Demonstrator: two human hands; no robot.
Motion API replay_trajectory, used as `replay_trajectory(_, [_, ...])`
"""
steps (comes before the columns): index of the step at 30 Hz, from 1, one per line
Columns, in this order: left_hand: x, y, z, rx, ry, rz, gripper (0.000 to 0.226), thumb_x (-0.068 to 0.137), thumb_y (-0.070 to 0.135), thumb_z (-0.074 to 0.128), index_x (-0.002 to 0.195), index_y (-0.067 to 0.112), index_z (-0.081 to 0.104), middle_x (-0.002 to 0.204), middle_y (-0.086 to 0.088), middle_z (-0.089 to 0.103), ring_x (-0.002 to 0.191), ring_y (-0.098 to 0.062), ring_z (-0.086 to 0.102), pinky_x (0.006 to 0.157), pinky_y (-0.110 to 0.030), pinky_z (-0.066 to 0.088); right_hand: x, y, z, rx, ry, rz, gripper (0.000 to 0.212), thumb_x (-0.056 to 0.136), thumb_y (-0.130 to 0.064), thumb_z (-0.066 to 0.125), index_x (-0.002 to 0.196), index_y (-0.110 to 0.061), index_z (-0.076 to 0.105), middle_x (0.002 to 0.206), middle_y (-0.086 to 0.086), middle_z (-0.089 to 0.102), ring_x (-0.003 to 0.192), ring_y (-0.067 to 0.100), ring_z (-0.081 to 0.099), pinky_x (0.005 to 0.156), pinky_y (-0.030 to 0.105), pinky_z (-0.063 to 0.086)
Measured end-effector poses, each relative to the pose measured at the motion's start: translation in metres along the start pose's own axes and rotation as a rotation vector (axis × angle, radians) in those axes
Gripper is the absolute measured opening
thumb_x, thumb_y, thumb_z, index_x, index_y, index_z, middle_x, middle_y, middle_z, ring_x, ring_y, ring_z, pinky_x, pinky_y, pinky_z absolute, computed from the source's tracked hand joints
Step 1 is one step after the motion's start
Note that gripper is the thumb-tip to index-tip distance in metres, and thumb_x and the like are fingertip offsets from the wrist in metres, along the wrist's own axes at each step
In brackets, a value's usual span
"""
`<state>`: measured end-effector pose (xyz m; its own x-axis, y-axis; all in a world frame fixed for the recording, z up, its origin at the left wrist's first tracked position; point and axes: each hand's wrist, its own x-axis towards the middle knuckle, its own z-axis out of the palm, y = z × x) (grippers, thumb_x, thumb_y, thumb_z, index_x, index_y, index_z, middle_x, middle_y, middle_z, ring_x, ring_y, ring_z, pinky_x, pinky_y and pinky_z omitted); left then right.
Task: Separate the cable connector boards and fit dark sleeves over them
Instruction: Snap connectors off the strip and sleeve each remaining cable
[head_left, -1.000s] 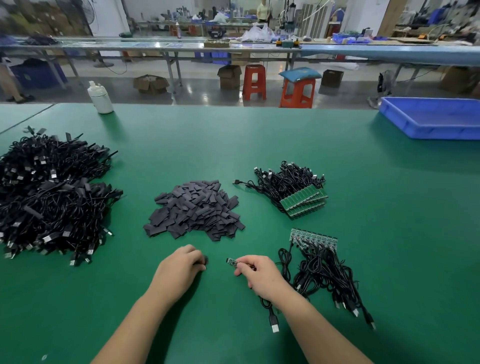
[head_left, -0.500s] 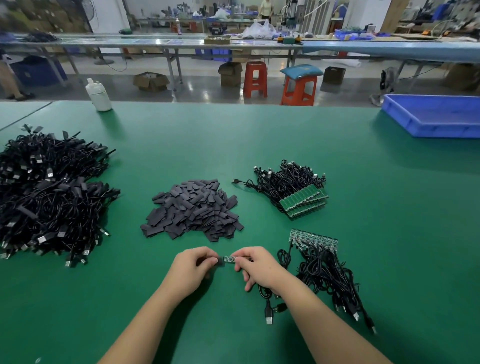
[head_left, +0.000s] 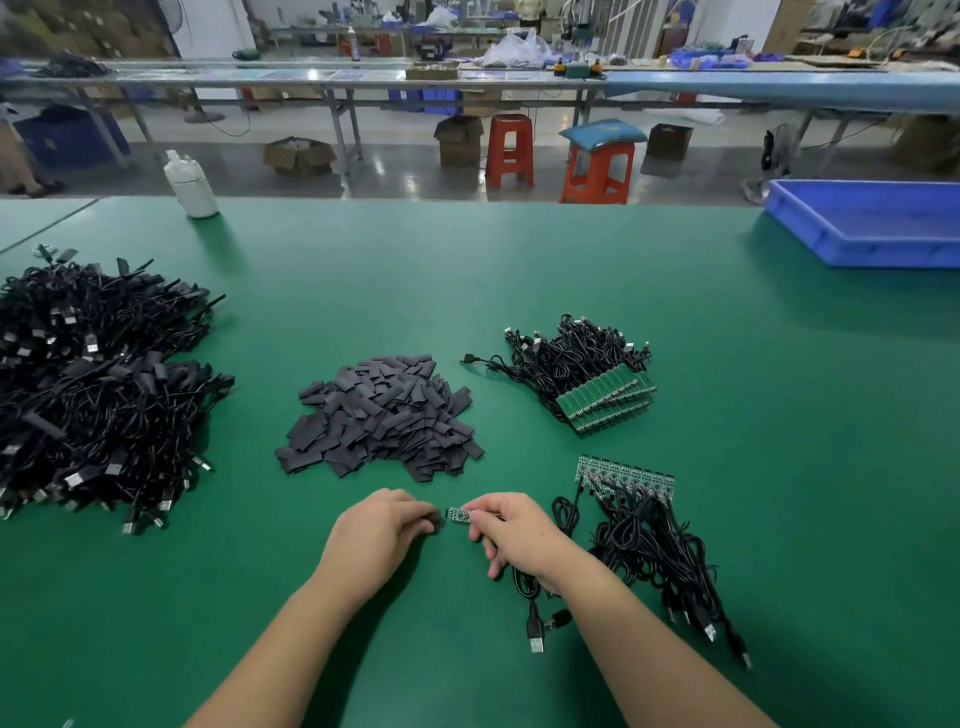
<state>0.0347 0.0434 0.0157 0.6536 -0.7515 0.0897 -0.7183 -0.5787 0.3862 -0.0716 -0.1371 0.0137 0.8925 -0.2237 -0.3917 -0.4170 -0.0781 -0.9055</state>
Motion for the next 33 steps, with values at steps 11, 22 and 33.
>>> replay_trajectory(11, [-0.003, 0.005, 0.014, -0.430, 0.107, -0.148, 0.022, 0.084, 0.022, 0.076, 0.107, 0.025, 0.076, 0.093, 0.028, 0.067, 0.094, 0.017, 0.059, 0.087, -0.003, 0.040, -0.001, 0.000, 0.000, -0.021, 0.010, -0.010, 0.024, 0.102, -0.015, 0.048, 0.121, -0.015, 0.063, 0.068, -0.004, 0.060, 0.044, 0.014, 0.049, 0.050, 0.027, 0.050])
replay_trajectory(22, [0.001, 0.005, 0.001, -0.137, 0.044, 0.132, 0.020, 0.090, 0.022, 0.069, 0.109, 0.022, 0.074, 0.103, 0.013, 0.072, 0.093, -0.007, 0.064, 0.083, -0.015, 0.044, -0.005, -0.001, 0.000, -0.054, -0.001, -0.035, 0.022, 0.102, -0.014, 0.047, 0.116, -0.017, 0.064, 0.078, -0.002, 0.062, 0.045, 0.008, 0.048, 0.048, 0.024, 0.048])
replay_trajectory(33, [0.003, 0.013, -0.003, -0.109, -0.007, 0.166, 0.023, 0.092, 0.016, 0.065, 0.114, 0.019, 0.072, 0.107, 0.009, 0.070, 0.094, -0.010, 0.065, 0.087, -0.022, 0.048, -0.006, 0.001, 0.000, 0.014, -0.004, -0.035, 0.018, 0.102, -0.013, 0.049, 0.112, -0.016, 0.064, 0.070, -0.006, 0.061, 0.043, 0.005, 0.047, 0.045, 0.023, 0.047])
